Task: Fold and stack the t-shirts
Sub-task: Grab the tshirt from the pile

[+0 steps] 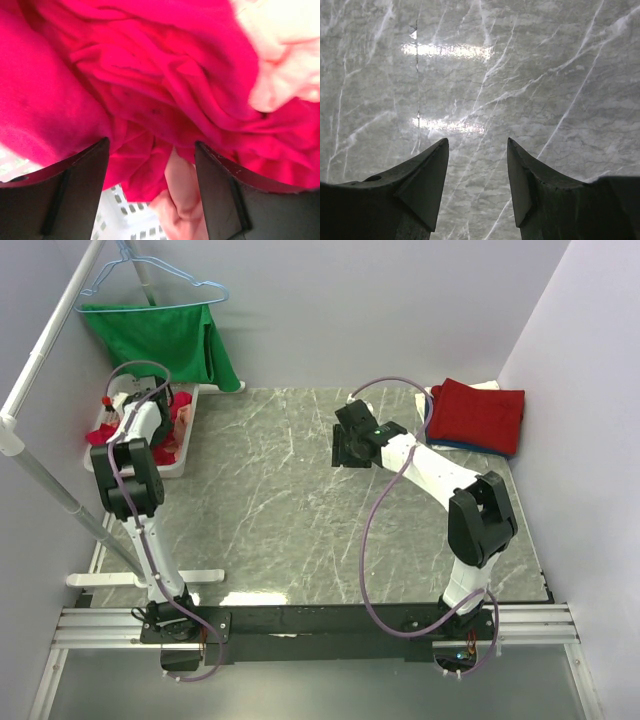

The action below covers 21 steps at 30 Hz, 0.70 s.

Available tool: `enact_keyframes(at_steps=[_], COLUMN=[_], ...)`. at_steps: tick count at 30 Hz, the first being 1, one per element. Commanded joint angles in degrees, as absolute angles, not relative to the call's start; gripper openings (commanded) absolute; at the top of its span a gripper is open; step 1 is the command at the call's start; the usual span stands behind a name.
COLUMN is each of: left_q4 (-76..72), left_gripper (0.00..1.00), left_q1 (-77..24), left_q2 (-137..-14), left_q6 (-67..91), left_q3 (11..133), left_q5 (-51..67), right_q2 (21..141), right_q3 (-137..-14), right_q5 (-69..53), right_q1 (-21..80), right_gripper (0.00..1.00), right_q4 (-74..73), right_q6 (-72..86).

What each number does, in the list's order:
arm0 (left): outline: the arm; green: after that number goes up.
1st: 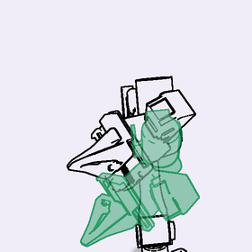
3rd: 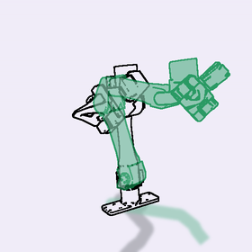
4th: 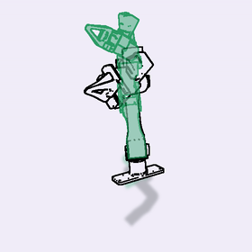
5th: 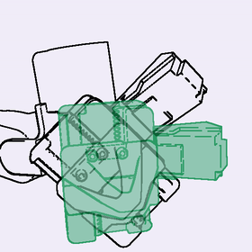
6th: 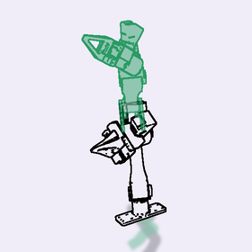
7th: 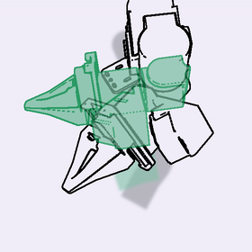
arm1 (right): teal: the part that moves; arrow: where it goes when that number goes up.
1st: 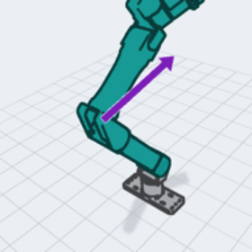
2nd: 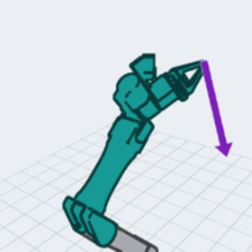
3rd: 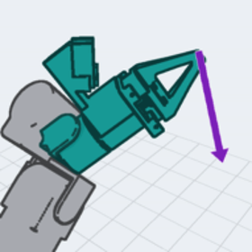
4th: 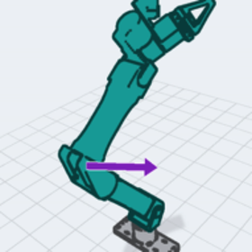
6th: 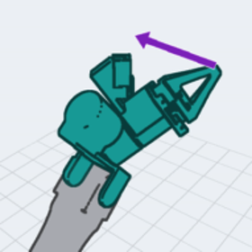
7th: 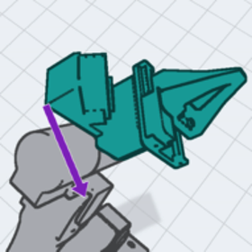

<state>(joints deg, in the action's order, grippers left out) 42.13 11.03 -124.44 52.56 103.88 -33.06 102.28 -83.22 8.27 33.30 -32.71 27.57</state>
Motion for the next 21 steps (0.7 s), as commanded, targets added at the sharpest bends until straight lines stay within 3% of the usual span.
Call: enact_keyframes(at_steps=[1,4,7,8,11,21], left_q4=[44.0,43.5,43.2,43.3,43.2,40.8], left_gripper=[0.74,0.68,0.47,0.27,0.01,0.01], left_q1=[12.5,13.4,14.1,14.1,14.1,1.1], left_q2=[-126.7,-127.4,-128.0,-128.0,-127.2,-112.4], left_q6=[54.5,54.5,54.2,54.0,53.4,49.2], left_q3=[105.3,104.5,104.8,104.9,105.4,104.3], left_q5=[-33.5,-31.9,-30.9,-30.8,-29.7,-36.4], right_q2=[103.3,103.6,104.1,104.7,105.6,106.9], right_q3=[-85.2,-85.6,-86.2,-86.6,-87.7,-89.0], right_q5=[8.0,8.1,7.7,7.7,7.6,6.9], right_q1=[32.7,32.3,31.7,31.7,31.5,31.4], right_gripper=[0.57,0.57,0.57,0.57,0.56,0.54], right_q4=[-33.4,-33.7,-34.3,-34.4,-35.1,-35.3], right_q6=[27.1,27.1,27.1,27.2,27.2,29.3])
